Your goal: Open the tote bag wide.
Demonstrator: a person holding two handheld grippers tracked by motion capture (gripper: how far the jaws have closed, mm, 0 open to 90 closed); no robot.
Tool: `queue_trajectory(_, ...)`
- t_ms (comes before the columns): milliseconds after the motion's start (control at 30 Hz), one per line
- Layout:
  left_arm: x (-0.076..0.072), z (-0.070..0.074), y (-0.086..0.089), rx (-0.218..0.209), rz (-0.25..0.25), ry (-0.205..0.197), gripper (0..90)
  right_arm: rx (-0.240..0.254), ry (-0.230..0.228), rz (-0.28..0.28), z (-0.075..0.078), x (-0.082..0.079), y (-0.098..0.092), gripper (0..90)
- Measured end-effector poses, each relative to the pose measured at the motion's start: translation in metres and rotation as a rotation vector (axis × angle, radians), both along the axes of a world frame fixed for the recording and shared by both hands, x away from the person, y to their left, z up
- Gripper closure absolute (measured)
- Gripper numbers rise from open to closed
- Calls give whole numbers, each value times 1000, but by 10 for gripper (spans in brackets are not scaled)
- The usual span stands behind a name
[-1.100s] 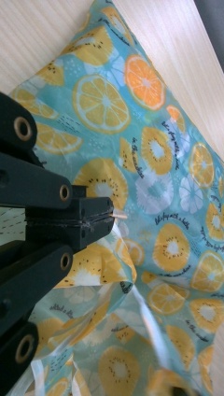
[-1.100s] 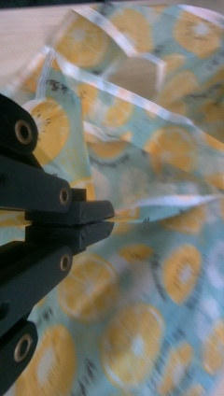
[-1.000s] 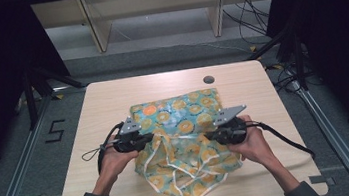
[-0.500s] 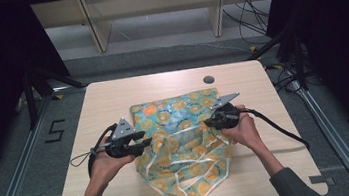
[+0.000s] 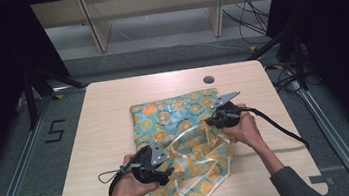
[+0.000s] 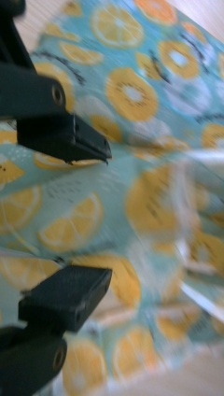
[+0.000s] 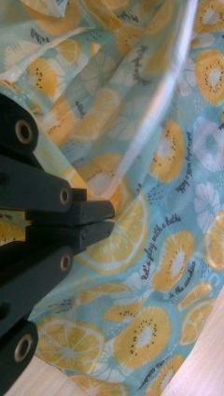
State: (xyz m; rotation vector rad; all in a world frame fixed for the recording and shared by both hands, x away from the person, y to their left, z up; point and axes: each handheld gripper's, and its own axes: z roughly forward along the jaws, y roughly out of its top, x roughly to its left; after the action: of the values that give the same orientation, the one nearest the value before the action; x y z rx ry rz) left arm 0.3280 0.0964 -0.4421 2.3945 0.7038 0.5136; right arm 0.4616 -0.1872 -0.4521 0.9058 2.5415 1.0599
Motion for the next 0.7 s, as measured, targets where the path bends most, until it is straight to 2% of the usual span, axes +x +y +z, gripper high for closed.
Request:
queue_trajectory(33,2,-4,1,23,12,4,315,2,1,0,0,0,0,900)
queue_trajectory(100,10,-12,3,32,39,-12,329,-9,0,8,-1,1,0,900)
queue_trajectory(133,15,-15,6,19,26,-22,431,-12,12,14,0,1,0,900)
queue_trajectory(167,20,-16,9,-10,9,-25,572,-9,12,14,0,0,0,900)
queue_trajectory(200,25,-16,12,-35,7,-27,674,-9,13,14,0,0,0,900)
queue_trajectory(233,29,-13,15,-42,-1,-34,772,17,5,2,-1,0,1,885)
queue_trajectory(267,34,-10,18,-60,2,-41,838,25,22,-1,1,-1,1,839)
queue_trajectory(300,38,-5,21,-66,3,-52,866,24,7,9,2,0,-1,794)
queue_trajectory(333,43,-1,23,-104,28,-67,875,48,23,-11,5,-2,-1,743)
queue_trajectory(367,48,6,28,-116,37,-84,878,50,14,-7,11,-3,-5,686)
queue_trajectory(400,55,11,33,-129,54,-91,879,71,25,-26,16,-5,-8,655)
queue_trajectory(467,69,19,43,-146,85,-111,885,93,-6,-24,30,-10,-12,609)
queue_trajectory(500,76,20,46,-170,108,-104,886,104,-9,-9,38,-13,-14,603)
queue_trajectory(533,83,21,49,-193,119,-98,886,137,-16,-1,46,-19,-14,601)
queue_trajectory(600,96,21,52,-194,121,-85,887,172,-37,38,58,-29,-9,597)
queue_trajectory(667,105,18,51,-216,126,-67,886,167,-20,95,65,-40,2,598)
queue_trajectory(700,107,18,50,-211,132,-35,886,157,-25,116,66,-44,8,601)
